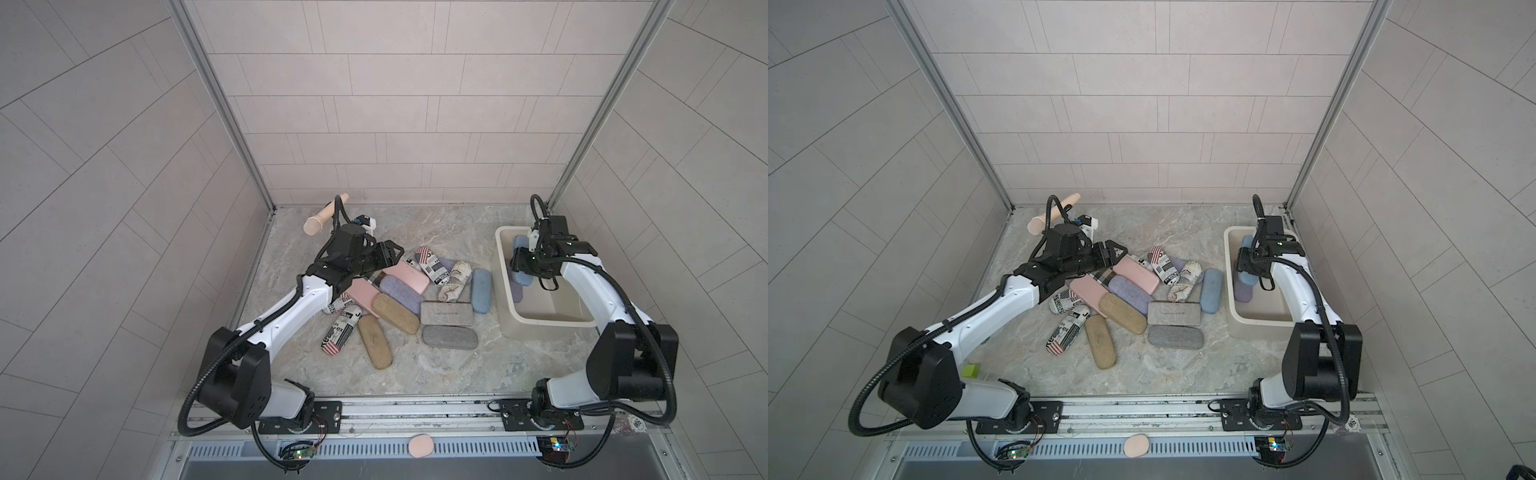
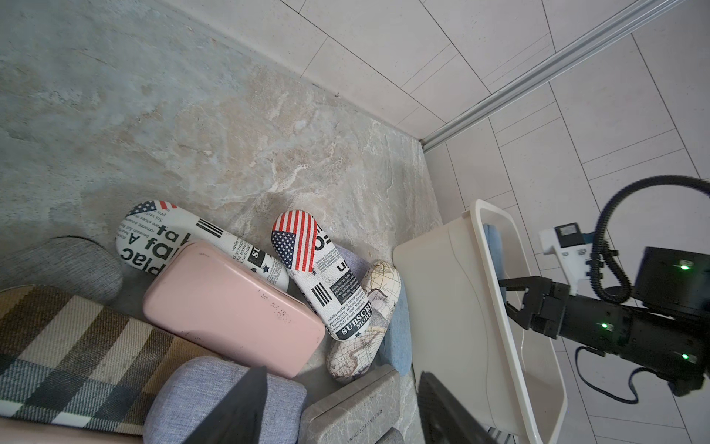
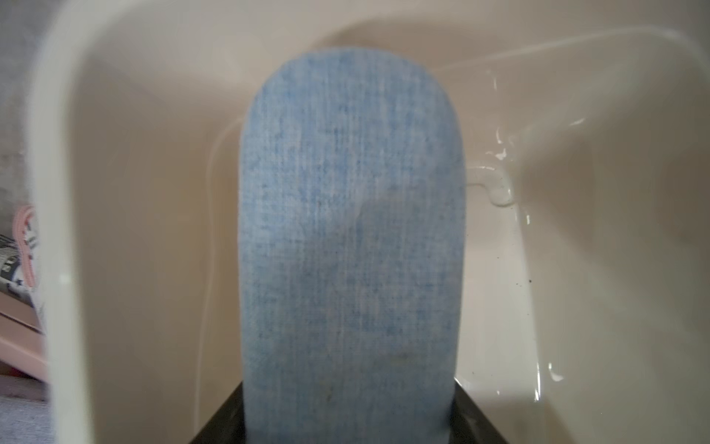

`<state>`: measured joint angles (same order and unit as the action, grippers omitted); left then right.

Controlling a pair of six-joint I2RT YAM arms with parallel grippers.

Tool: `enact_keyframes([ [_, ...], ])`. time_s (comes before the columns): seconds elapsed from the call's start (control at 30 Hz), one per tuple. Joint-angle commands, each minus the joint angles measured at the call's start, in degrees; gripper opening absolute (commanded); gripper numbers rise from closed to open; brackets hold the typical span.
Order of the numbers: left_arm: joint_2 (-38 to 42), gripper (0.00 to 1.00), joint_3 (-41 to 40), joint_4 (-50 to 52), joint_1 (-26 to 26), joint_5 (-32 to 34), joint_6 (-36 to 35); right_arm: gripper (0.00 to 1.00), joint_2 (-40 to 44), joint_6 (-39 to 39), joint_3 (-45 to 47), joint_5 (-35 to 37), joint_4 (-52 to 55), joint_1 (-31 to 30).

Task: Put the glasses cases into the storage boxes
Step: Place the glasses case in the storage box.

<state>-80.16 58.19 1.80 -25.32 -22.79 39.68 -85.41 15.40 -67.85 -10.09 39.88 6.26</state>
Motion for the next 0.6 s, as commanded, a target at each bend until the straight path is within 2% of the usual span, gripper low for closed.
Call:
enact_keyframes([
  [0.0, 0.2, 0.69, 1.1, -1.2, -0.3, -0.4, 0.5, 0.54, -2.6, -1.0, -0.5, 1.6, -0.1, -0.1],
  [0.23, -0.1, 0.69, 1.2, -1.3, -0.4, -0.4, 0.5, 0.63, -6.4, -0.5, -1.4, 4.3, -0.2, -0.1],
  [0.57, 0.0, 0.69, 1.2, -1.3, -0.3, -0.6, 0.7, 0.75, -3.0, 0.2, -2.8, 4.3, 0.4, -0.4],
])
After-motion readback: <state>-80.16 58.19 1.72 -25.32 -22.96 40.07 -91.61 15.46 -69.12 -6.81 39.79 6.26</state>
